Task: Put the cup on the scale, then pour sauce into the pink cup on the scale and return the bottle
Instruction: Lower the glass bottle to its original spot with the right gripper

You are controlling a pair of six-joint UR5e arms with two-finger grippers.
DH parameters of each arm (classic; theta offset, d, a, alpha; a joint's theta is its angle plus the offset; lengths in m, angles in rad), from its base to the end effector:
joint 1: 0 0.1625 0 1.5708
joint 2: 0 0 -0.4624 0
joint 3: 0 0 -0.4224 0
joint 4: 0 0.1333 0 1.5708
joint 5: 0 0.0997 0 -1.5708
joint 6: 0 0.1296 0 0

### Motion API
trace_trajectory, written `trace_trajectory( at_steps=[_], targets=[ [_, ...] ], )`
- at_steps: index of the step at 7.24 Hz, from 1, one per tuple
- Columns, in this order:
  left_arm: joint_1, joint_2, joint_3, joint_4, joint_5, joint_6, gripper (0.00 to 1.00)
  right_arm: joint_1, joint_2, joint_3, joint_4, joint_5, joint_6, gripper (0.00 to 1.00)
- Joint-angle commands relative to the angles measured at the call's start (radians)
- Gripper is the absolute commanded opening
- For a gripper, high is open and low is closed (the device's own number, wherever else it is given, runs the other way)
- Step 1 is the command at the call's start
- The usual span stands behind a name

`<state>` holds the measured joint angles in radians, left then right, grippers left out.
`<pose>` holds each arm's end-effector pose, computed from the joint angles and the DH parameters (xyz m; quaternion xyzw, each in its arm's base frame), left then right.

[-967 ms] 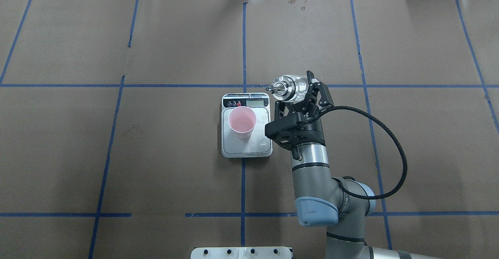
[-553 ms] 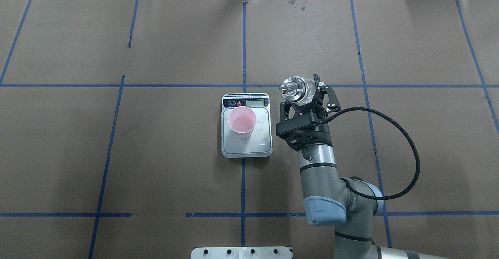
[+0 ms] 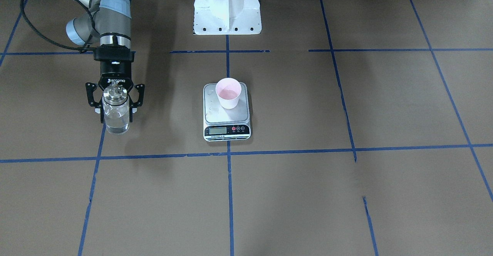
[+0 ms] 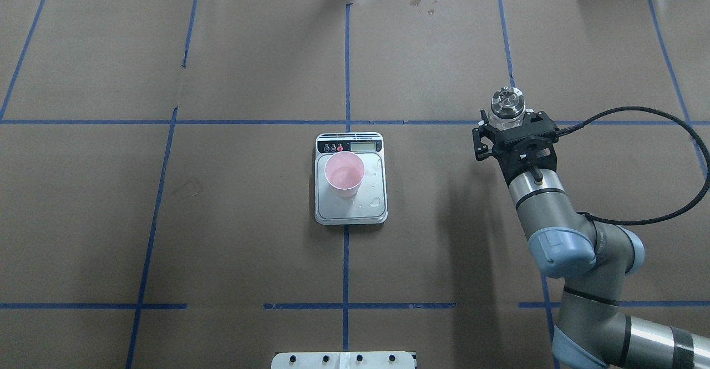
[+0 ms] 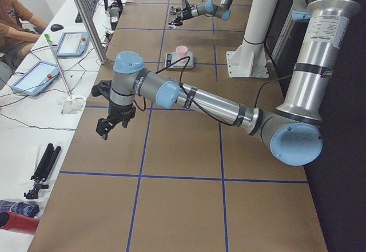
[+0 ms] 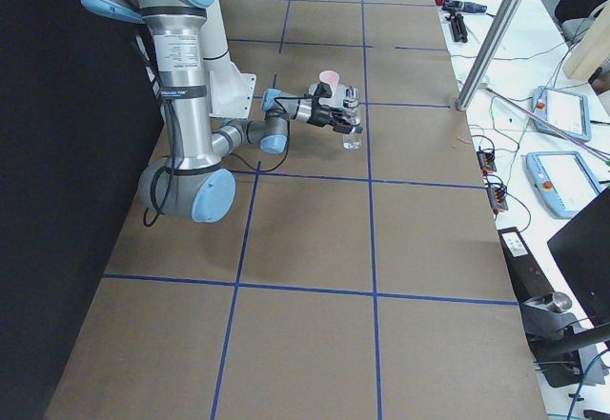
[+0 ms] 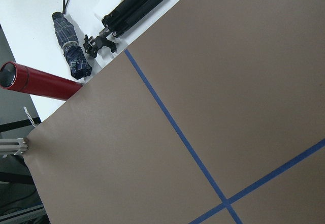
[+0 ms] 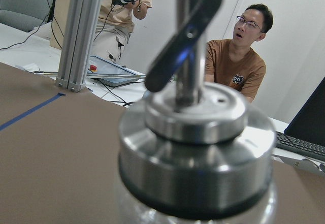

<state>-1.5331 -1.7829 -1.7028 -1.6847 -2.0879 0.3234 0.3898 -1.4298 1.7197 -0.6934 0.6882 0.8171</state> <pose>-0.0453 -0.6364 0.5290 0.2527 0.2152 0.2262 0.9158 -0.4521 -0.4380 0.4402 0.5693 -0.2262 0.0950 0.7846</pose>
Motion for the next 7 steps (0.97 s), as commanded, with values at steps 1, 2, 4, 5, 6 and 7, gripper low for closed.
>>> trace_trajectory(
  at_steps=[1, 2, 4, 5, 6, 7],
  targets=[
    [-0.001, -0.001, -0.011, 0.000, -0.001, -0.001, 1.00, 0.024, -0.027, 0.000, 0.000, 0.034, 0.159, 0.00],
    [-0.001, -0.001, -0.011, 0.000, -0.001, -0.003, 1.00, 0.026, -0.043, 0.000, 0.000, 0.060, 0.257, 0.00],
    [-0.001, -0.001, -0.014, 0.000, -0.001, -0.003, 1.00, 0.030, -0.063, -0.002, 0.000, 0.065, 0.486, 0.00],
    [-0.001, 0.000, -0.020, 0.000, -0.001, -0.004, 1.00, 0.030, -0.084, -0.009, 0.000, 0.065, 0.488, 0.00],
    [-0.001, 0.000, -0.023, 0.000, -0.001, -0.004, 1.00, 0.030, -0.089, -0.012, -0.001, 0.065, 0.496, 0.00],
    [-0.001, 0.000, -0.026, 0.000, -0.001, -0.004, 1.00, 0.027, -0.087, -0.044, 0.000, 0.062, 0.499, 0.00]
  ],
)
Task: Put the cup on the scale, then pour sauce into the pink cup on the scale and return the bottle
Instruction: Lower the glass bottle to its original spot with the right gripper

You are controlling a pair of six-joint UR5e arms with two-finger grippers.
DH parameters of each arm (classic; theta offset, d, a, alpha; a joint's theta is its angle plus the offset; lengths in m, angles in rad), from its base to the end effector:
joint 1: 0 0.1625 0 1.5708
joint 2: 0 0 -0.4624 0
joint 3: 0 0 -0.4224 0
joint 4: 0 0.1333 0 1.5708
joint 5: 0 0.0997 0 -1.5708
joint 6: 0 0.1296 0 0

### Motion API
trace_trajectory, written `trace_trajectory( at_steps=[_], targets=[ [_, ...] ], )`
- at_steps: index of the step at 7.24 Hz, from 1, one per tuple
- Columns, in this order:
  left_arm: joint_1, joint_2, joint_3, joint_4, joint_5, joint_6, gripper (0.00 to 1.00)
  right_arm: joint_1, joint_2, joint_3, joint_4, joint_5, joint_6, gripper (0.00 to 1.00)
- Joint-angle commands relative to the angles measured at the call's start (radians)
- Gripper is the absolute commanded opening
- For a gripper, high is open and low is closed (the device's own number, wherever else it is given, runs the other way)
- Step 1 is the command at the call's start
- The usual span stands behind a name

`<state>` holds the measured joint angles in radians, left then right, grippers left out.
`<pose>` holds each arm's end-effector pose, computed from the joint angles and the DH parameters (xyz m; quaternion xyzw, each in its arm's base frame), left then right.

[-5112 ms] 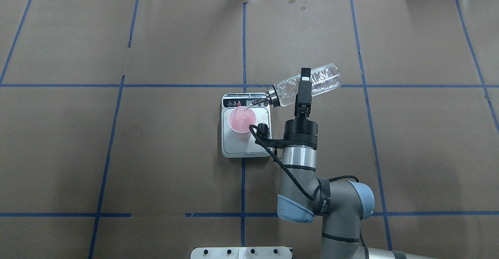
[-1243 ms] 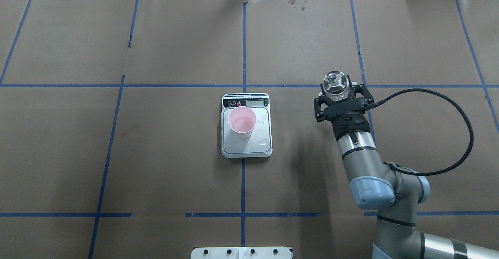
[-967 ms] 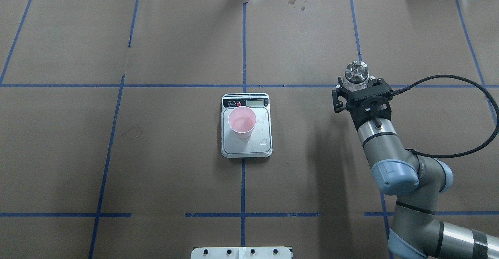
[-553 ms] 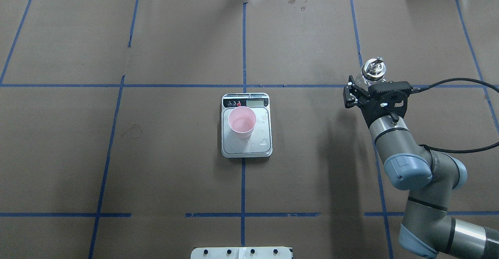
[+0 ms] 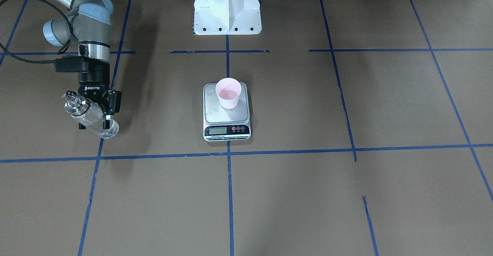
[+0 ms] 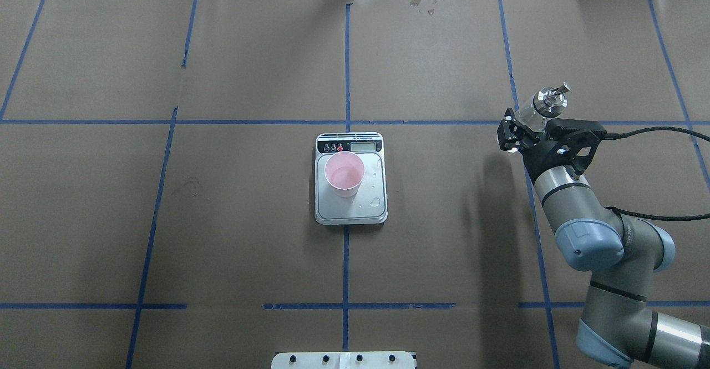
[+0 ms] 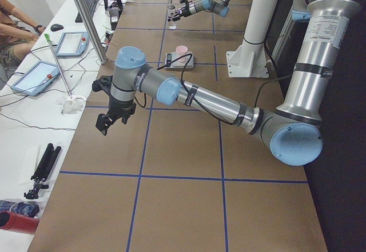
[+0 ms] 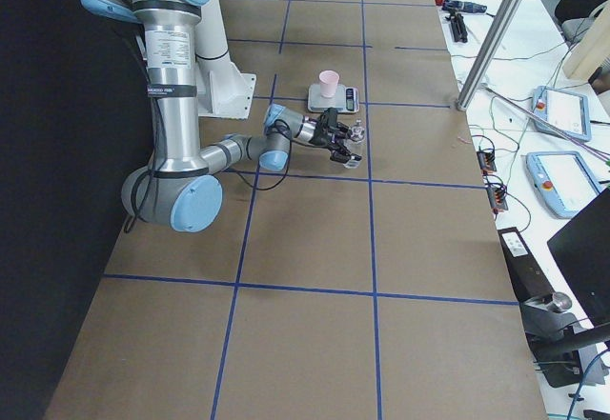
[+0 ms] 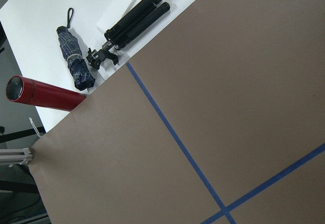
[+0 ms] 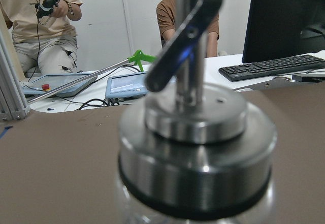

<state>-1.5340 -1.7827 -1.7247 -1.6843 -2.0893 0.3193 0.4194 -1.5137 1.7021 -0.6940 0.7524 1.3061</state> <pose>-0.0458 -0.6342 0.5174 0.2622 0.2142 0.2262 0.9133 -0.4251 -0.4391 0.5007 0.4792 -0.3239 0.2625 0.7724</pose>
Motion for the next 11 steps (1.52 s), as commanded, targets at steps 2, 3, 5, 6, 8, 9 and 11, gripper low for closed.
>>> trace_trajectory(
  at_steps=[2, 3, 5, 6, 8, 9, 11],
  targets=[
    [0.000, -0.001, -0.003, 0.000, 0.000, 0.000, 1.00, -0.004, -0.002, -0.068, 0.002, -0.018, 0.009, 0.00],
    [0.000, -0.001, -0.003, 0.000, 0.000, 0.000, 1.00, -0.005, 0.003, -0.067, 0.002, -0.019, 0.009, 0.00],
    [0.000, -0.001, -0.003, 0.000, 0.000, 0.000, 1.00, -0.005, 0.004, -0.061, 0.002, -0.016, 0.009, 0.00],
    [0.000, -0.001, -0.003, 0.000, 0.000, 0.000, 1.00, -0.005, 0.004, -0.055, 0.004, -0.015, 0.009, 0.00],
    [0.000, -0.001, -0.003, 0.000, 0.000, 0.000, 1.00, -0.005, 0.003, -0.064, 0.002, -0.004, 0.005, 0.00],
    [0.000, 0.000, -0.003, 0.000, 0.000, 0.000, 1.00, -0.005, -0.002, -0.062, 0.001, 0.020, -0.001, 0.00],
    [0.000, -0.001, -0.003, 0.000, 0.000, 0.000, 1.00, -0.005, -0.003, -0.067, -0.004, 0.025, -0.008, 0.00]
  ],
)
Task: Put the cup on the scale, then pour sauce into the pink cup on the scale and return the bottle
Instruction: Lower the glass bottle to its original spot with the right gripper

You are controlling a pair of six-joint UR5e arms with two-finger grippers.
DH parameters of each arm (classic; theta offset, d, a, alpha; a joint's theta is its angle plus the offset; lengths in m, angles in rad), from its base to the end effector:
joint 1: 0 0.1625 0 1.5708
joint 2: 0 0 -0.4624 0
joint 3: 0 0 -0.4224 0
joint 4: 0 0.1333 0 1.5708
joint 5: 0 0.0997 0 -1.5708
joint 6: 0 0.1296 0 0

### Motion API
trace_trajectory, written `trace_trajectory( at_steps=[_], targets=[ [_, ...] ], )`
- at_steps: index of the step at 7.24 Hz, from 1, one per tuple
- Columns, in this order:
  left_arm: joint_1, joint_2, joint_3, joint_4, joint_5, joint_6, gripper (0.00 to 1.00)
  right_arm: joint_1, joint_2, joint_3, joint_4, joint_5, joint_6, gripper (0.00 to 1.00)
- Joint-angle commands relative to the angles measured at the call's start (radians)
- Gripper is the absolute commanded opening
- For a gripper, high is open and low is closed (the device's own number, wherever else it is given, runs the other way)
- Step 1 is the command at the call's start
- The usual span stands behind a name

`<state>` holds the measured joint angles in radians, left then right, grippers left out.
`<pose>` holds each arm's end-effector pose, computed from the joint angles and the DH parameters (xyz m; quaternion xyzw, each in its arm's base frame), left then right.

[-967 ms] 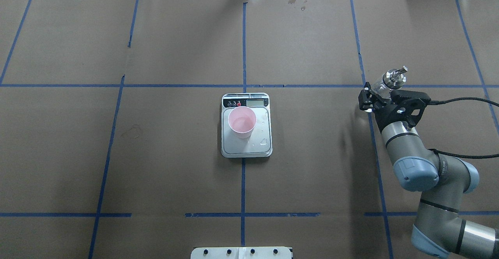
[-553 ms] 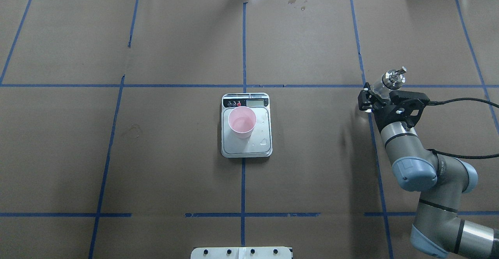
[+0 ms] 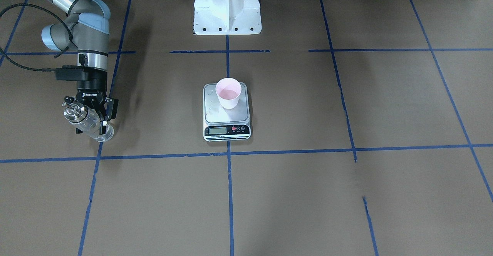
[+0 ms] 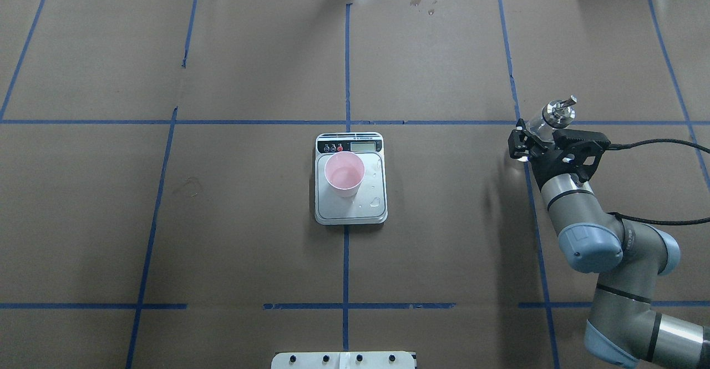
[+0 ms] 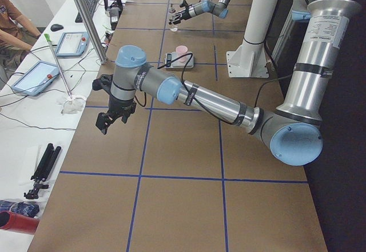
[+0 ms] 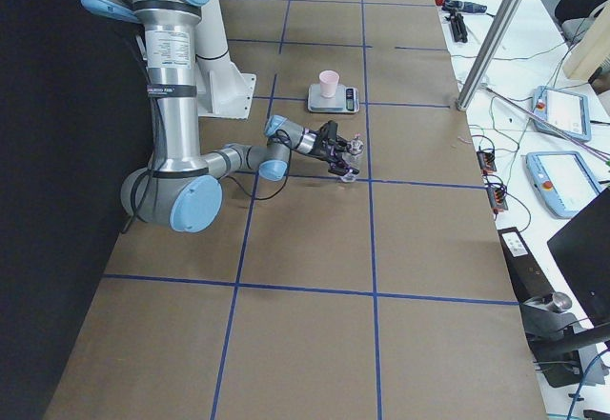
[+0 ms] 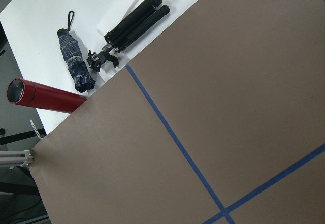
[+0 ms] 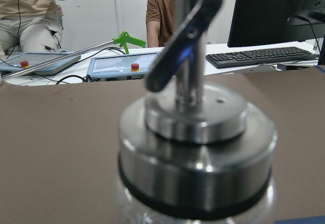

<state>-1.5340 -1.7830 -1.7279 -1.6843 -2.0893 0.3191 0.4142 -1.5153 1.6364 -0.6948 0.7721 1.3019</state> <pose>-0.0458 -0.6340 0.5155 0.2638 0.2139 0.2265 0.9129 -0.4354 -0.4384 0.5385 0.4693 -0.3007 0.2442 0.7935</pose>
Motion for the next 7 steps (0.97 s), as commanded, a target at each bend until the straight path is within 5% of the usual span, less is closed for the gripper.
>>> trace_trajectory(
  at_steps=[1, 4, 7],
  targets=[
    [0.000, -0.001, 0.001, 0.000, 0.000, 0.000, 1.00, 0.001, -0.002, 0.002, -0.005, 0.019, -0.006, 0.00],
    [0.000, 0.000, 0.002, 0.002, -0.002, 0.000, 1.00, 0.002, -0.002, 0.008, -0.006, 0.039, -0.010, 0.00],
    [0.000, 0.000, 0.002, 0.002, -0.002, 0.000, 1.00, 0.003, -0.014, 0.010, -0.014, 0.044, -0.059, 0.61]
  ],
)
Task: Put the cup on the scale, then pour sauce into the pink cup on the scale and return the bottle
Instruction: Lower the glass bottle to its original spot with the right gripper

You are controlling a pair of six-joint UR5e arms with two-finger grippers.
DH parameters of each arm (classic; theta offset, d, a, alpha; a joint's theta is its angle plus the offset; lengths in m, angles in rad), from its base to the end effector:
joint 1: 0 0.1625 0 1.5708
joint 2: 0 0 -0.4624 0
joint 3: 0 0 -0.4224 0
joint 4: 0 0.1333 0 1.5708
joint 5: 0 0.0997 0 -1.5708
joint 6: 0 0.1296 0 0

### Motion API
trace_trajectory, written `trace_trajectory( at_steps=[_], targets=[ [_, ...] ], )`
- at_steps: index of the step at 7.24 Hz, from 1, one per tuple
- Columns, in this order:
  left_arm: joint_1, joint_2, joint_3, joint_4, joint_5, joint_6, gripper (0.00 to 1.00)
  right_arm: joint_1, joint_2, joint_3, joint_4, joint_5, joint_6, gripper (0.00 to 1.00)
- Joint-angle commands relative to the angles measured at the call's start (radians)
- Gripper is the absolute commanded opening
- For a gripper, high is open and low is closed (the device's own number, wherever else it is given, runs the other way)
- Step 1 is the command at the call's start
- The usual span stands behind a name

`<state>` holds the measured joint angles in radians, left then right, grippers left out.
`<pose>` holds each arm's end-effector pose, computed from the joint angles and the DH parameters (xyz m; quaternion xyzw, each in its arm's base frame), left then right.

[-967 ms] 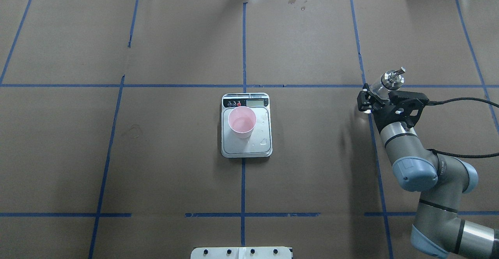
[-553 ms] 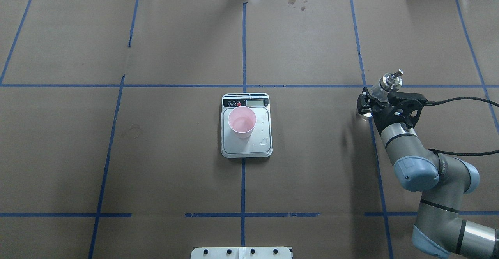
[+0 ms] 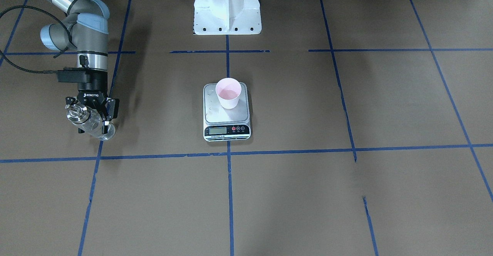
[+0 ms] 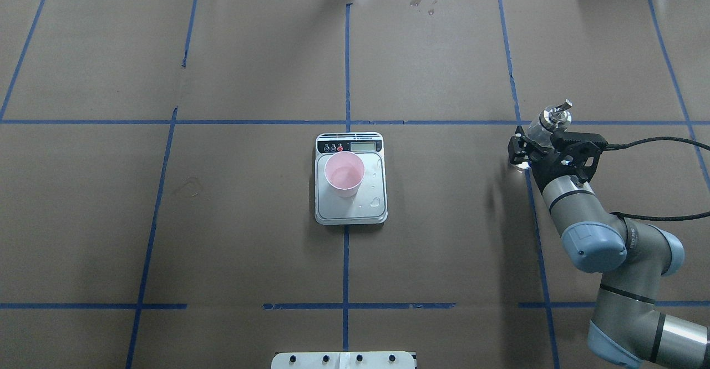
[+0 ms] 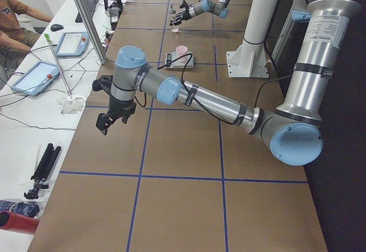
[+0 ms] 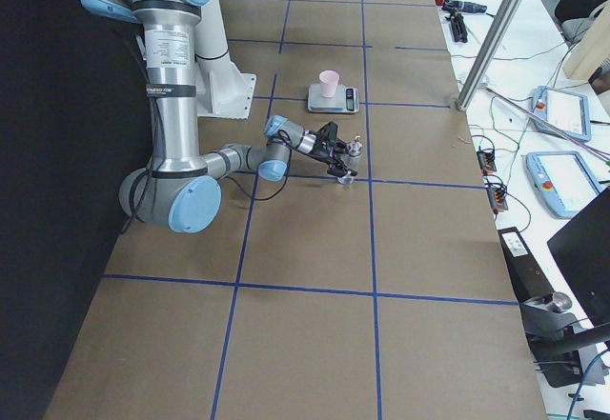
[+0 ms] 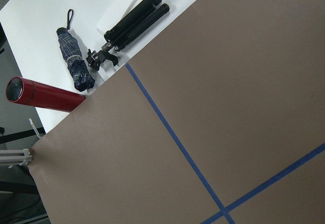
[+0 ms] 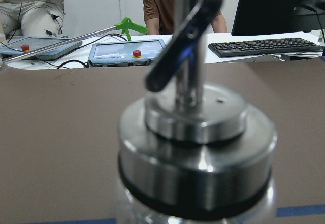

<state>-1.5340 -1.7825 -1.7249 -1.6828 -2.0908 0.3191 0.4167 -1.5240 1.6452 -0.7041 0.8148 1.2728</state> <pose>-0.0456 -0.6340 0.5175 0.2615 0.2151 0.2261 0.9133 -0.4354 -0.4357 0.5420 0.4586 -0.2991 0.2232 0.8065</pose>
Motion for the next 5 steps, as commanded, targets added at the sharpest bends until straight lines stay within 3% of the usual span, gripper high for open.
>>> trace_trajectory(
  at_steps=[1, 2, 5],
  targets=[
    [0.000, 0.000, -0.001, 0.000, 0.000, 0.000, 1.00, 0.001, -0.005, 0.001, -0.006, 0.000, -0.035, 0.90],
    [0.000, 0.000, -0.001, 0.000, 0.000, 0.000, 1.00, 0.001, -0.008, -0.001, -0.008, 0.000, -0.035, 1.00],
    [0.000, 0.000, -0.002, 0.000, 0.000, 0.000, 1.00, 0.002, -0.008, 0.079, -0.130, 0.007, -0.036, 1.00]
  ],
)
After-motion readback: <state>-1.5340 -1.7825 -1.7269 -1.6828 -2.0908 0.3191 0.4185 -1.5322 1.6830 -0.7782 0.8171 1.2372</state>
